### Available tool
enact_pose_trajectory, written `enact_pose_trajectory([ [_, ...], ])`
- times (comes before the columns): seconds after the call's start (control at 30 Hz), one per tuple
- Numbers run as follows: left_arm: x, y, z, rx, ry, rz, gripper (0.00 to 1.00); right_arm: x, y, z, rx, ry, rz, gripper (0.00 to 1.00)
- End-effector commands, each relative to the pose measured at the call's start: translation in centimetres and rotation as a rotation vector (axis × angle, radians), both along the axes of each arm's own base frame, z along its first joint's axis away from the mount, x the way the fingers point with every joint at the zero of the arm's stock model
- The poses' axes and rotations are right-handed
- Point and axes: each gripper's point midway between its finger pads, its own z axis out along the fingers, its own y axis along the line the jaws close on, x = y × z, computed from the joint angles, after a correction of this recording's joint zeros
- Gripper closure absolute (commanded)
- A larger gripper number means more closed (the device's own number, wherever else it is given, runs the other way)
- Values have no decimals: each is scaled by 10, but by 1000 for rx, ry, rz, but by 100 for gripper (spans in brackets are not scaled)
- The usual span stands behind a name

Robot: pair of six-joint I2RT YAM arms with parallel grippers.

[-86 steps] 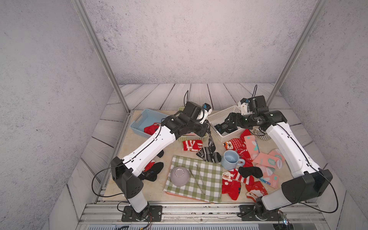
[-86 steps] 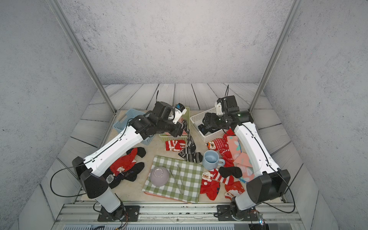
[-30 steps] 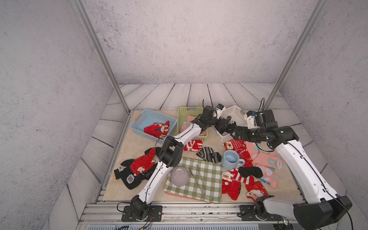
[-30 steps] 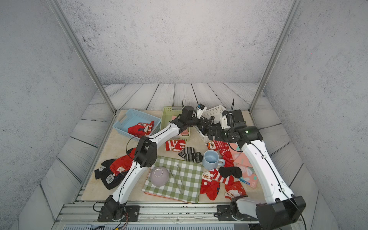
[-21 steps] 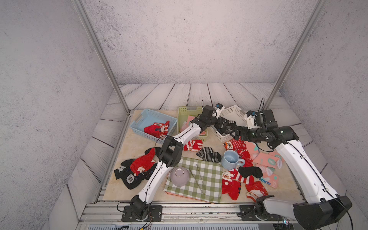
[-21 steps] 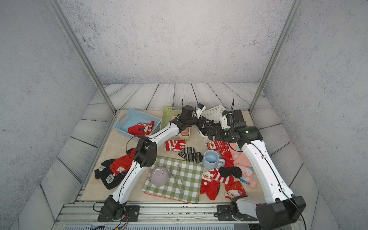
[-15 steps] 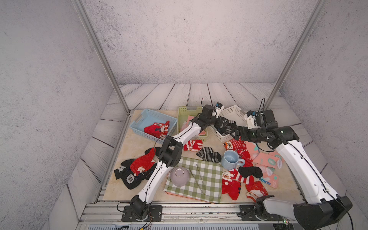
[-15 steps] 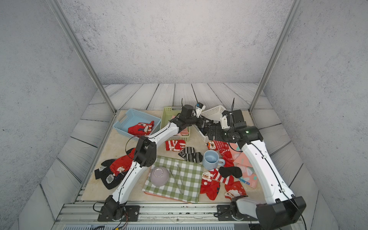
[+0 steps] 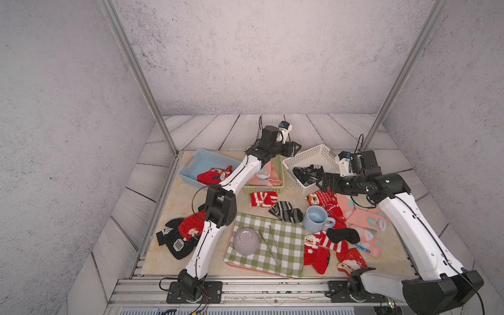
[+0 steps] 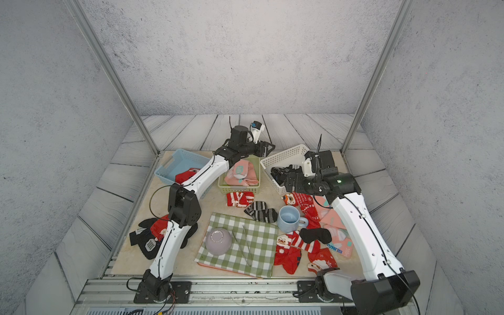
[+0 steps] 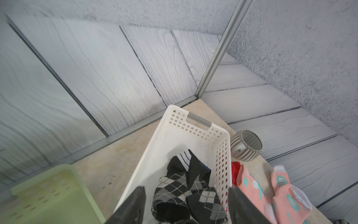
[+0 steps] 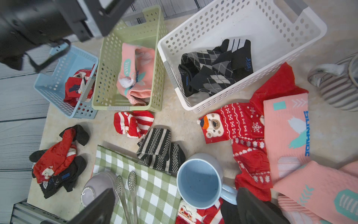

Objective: Sort the socks into the basket by color
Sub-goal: Place the sock in the bin, then pick up the sock from the center of the board.

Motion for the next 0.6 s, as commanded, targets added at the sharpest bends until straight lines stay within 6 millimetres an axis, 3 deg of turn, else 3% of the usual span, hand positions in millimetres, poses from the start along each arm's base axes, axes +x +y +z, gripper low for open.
enact_pose_trajectory([
  [0.0, -11, 16, 29, 39, -25, 26, 30, -2, -4, 5, -10, -13, -12, 1],
  [0.27, -31, 62, 42, 116, -2, 116, 30, -5, -6, -11, -19, 47, -29, 1],
  [0.57, -72, 117, 50, 169, 32, 191, 29, -17, -18, -53, -45, 194, -95, 1],
])
